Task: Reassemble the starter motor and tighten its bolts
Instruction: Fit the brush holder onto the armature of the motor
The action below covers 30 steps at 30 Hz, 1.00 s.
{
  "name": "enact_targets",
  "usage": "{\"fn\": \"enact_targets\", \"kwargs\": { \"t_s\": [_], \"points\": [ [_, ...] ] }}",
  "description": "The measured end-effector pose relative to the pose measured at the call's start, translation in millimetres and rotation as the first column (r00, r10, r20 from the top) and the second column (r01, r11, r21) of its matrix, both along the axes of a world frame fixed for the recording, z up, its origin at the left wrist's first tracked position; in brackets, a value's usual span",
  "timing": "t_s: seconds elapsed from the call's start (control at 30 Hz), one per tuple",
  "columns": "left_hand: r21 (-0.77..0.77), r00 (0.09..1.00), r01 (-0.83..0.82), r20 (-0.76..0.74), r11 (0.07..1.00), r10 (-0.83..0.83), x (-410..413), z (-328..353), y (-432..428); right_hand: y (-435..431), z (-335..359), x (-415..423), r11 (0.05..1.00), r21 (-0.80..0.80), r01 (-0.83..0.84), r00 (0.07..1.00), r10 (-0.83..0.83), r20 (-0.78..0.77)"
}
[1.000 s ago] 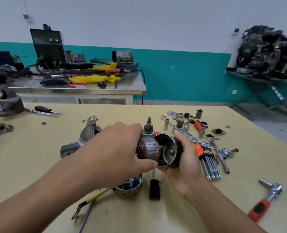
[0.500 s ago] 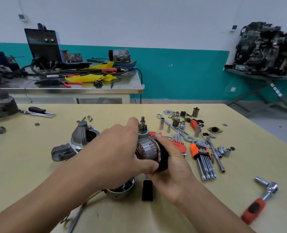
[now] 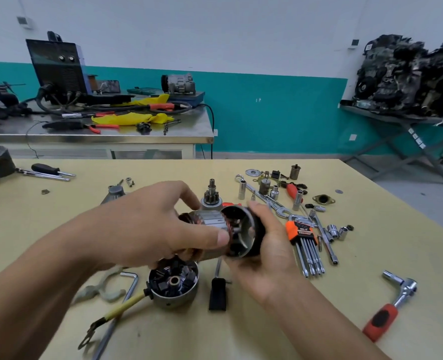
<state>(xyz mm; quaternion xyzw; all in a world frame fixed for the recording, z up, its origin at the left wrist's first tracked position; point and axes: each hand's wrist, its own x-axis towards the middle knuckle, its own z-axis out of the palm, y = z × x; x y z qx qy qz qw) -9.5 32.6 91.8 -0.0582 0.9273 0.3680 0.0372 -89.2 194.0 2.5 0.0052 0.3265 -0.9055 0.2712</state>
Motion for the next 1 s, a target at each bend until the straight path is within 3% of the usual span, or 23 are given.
{"fn": "enact_targets", "kwargs": {
  "t_s": [0.1, 0.27, 0.43, 0.6, 0.77, 0.9, 1.0],
  "points": [
    [0.098, 0.999, 0.025, 0.024, 0.995, -0.027, 5, -5, -2, 6, 3, -6, 0.996, -0.053, 0.066, 0.998, -0.066, 0.013],
    [-0.050, 0.994, -0.051, -0.103, 0.997, 0.045, -9, -22, 13, -2, -1, 0, 1.000, -0.008, 0.012, 0.999, -0.012, -0.050],
    [-0.082, 0.984, -0.054, -0.174, 0.995, 0.039, -13, -31, 25, -5, -6, 4, 1.000, -0.013, -0.016, 0.998, 0.015, -0.062],
    [-0.280, 0.930, -0.159, -0.364, 0.947, 0.048, -12, -39, 39, -8, -8, 6, 0.999, -0.038, -0.015, 0.999, 0.013, -0.047],
    [-0.493, 0.821, -0.263, -0.566, 0.829, -0.076, -13, -51, 50, -5, -9, 6, 0.999, -0.036, -0.015, 1.000, 0.016, 0.018],
    [-0.468, 0.765, -0.320, -0.640, 0.824, -0.066, -18, -55, 51, -5, -7, 6, 0.998, -0.057, -0.026, 0.999, 0.029, 0.041],
    [-0.386, 0.749, -0.288, -0.661, 0.876, -0.046, -26, -58, 47, -3, -5, 3, 0.997, -0.069, 0.029, 0.999, -0.027, 0.030]
  ]
}}
